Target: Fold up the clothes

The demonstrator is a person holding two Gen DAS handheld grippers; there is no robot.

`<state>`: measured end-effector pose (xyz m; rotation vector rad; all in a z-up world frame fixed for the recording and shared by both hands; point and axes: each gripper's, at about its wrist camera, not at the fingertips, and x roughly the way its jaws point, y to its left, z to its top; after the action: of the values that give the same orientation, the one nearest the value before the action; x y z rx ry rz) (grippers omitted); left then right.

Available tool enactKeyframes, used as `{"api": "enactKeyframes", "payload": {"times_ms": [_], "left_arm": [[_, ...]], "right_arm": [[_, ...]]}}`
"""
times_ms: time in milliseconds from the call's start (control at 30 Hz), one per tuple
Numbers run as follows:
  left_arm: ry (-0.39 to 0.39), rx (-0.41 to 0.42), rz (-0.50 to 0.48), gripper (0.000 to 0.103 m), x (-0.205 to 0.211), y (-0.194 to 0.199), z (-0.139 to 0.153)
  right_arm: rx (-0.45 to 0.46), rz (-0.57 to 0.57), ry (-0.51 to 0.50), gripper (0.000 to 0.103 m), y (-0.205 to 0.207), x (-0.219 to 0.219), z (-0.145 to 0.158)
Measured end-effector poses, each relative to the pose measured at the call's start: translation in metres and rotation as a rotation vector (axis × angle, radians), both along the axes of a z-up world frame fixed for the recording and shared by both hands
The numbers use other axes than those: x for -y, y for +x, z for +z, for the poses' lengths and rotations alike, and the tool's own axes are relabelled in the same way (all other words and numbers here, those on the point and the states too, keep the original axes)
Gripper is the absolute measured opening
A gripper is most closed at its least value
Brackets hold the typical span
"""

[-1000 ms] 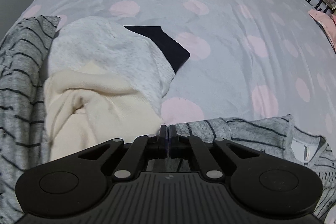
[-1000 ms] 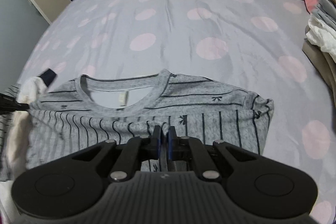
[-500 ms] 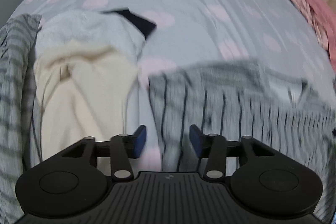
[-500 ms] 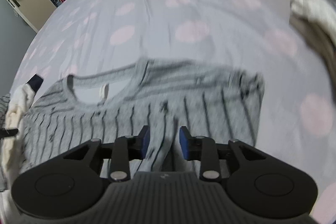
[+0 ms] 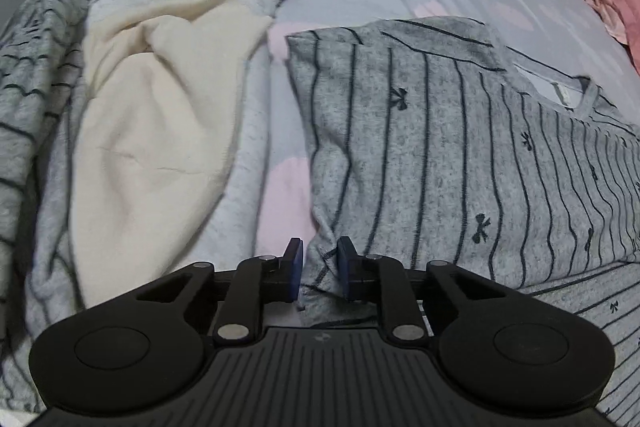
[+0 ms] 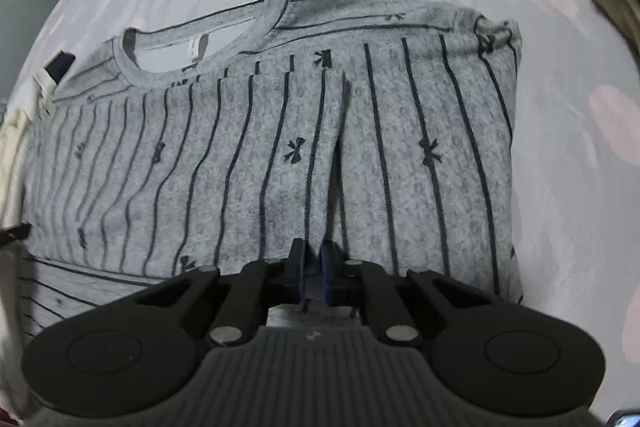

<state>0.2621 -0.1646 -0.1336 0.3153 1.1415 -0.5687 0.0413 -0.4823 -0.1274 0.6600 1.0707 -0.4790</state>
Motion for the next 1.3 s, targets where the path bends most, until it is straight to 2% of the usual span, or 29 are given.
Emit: {"api": "enactKeyframes", "payload": {"times_ms": [67, 133, 233, 267, 300, 433, 533, 667, 733, 867, 1000, 1300], "left_arm": [[-0.001, 0.014, 0.025, 0.017, -0.008, -0.004, 0.007], [0.013, 0.03, 0.042, 0.017, -0.016, -0.01, 0.014], [-0.021, 0.017, 0.049, 0.017, -0.031, -0.025, 0.022], [-0.032, 0.013, 0.049, 0.017, -0.035, -0.03, 0.025], [-0.041, 0.013, 0.041, 0.018, -0.038, -0.038, 0.027], [-0.055, 0.002, -0.034, 0.022, -0.044, -0.075, 0.029], [-0.027, -0.011, -0.084, 0.029, -0.049, -0.103, 0.026], [0.017, -0.03, -0.101, 0.043, -0.068, -0.132, 0.021], [0.046, -0.035, -0.105, 0.043, -0.08, -0.145, 0.019], [0.111, -0.048, -0.126, 0.046, -0.099, -0.164, 0.017], [0.164, -0.055, -0.112, 0.049, -0.119, -0.176, 0.014], [0.257, -0.119, -0.131, 0.049, -0.143, -0.21, 0.006]], "right_arm": [[0.004, -0.022, -0.014, 0.009, -0.002, -0.001, 0.006], [0.006, -0.019, -0.071, 0.012, -0.007, -0.004, 0.016], [0.034, -0.037, -0.134, 0.016, -0.021, -0.004, 0.03], [0.045, -0.036, -0.146, 0.023, -0.026, -0.006, 0.034], [0.057, -0.026, -0.154, 0.026, -0.03, -0.009, 0.037], [0.079, 0.032, -0.175, 0.028, -0.045, -0.026, 0.046], [0.08, 0.104, -0.152, 0.03, -0.057, -0.046, 0.048], [0.035, 0.197, -0.186, 0.045, -0.082, -0.07, 0.046], [0.001, 0.227, -0.193, 0.047, -0.1, -0.078, 0.042], [-0.07, 0.216, -0.15, 0.048, -0.137, -0.088, 0.027], [-0.141, 0.211, -0.154, 0.048, -0.169, -0.098, 0.017], [-0.184, 0.123, -0.094, 0.048, -0.222, -0.108, 0.017]]}}
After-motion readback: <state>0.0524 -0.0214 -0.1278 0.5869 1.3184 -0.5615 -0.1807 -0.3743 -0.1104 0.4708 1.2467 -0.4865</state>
